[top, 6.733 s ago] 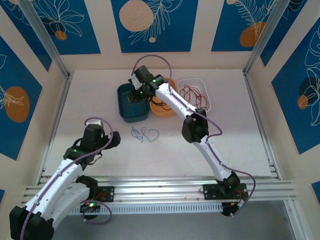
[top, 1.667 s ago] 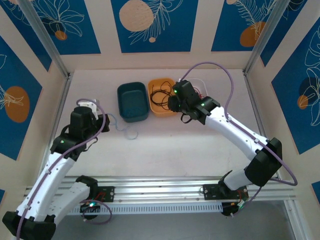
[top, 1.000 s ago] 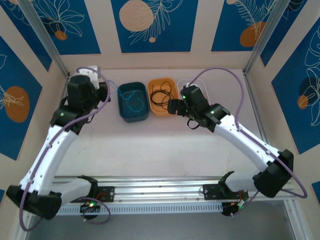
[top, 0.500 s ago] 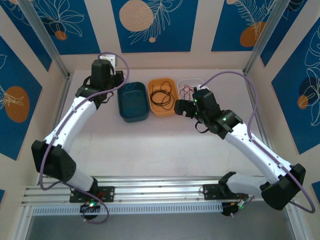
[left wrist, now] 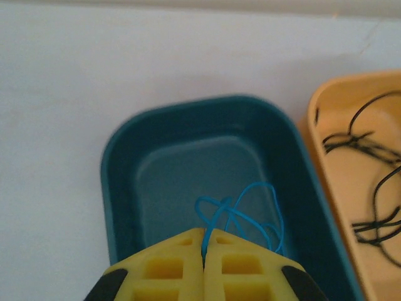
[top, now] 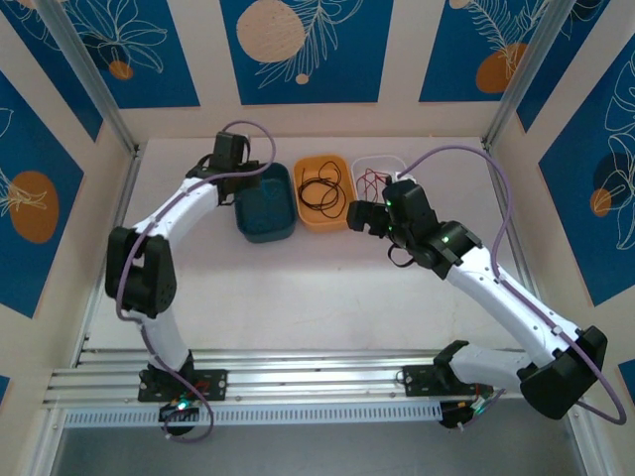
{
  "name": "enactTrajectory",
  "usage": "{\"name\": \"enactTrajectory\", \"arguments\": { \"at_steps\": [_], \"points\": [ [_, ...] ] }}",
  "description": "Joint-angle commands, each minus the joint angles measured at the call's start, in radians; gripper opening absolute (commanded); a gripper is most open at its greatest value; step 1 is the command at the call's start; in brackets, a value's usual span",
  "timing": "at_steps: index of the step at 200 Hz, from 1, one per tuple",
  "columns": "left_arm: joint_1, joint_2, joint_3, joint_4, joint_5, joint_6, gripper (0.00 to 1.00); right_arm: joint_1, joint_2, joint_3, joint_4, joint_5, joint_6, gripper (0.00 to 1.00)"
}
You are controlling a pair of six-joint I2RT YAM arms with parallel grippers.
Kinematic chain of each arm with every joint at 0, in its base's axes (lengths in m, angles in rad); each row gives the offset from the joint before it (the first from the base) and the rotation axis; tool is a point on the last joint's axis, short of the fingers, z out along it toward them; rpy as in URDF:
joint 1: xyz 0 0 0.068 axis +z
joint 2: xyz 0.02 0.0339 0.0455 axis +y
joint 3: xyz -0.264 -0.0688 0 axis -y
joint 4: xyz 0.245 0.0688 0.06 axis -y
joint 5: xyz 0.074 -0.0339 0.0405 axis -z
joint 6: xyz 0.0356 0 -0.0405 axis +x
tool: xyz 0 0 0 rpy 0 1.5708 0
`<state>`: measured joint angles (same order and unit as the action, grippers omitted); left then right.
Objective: Untangle the cables
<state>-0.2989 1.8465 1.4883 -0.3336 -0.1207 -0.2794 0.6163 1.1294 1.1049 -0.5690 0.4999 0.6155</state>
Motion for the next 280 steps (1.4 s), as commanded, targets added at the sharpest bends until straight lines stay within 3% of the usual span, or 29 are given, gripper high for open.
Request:
{"name": "enactTrajectory", "arguments": {
  "at_steps": [1,10,28,97,120,192,224,258,280],
  "points": [
    [0.01,0.027,0.037,-0.013,0.053,-0.011,0.17,-0.006,-0.058,-0.031,0.018,0.057,0.016,0.99],
    [0.01,0.032,0.032,-0.007,0.07,-0.007,0.3,-0.01,-0.072,-0.044,0.025,0.066,0.012,0.99],
    [0.01,0.033,0.027,-0.007,0.094,-0.002,0.44,-0.022,-0.089,-0.065,0.032,0.076,0.005,0.99],
    [0.01,-0.126,-0.045,-0.021,0.064,0.026,0.8,-0.047,-0.101,-0.16,0.1,0.208,-0.039,0.99],
    [0.01,-0.235,-0.122,-0.005,0.022,0.033,1.0,-0.049,-0.119,-0.224,0.184,0.236,-0.098,0.99],
    [0.012,-0.7,-0.636,0.209,-0.27,0.121,1.0,-0.102,-0.124,-0.363,0.379,0.252,-0.282,0.99],
    [0.016,-0.879,-0.906,0.432,-0.397,0.196,1.0,-0.146,-0.137,-0.464,0.546,0.21,-0.414,0.99],
    [0.059,-0.917,-1.109,0.675,-0.453,0.288,1.0,-0.25,-0.115,-0.539,0.669,0.111,-0.448,0.99],
    [0.131,-0.893,-1.168,0.746,-0.383,0.276,1.0,-0.301,-0.092,-0.588,0.763,0.064,-0.477,0.99]
  ]
}}
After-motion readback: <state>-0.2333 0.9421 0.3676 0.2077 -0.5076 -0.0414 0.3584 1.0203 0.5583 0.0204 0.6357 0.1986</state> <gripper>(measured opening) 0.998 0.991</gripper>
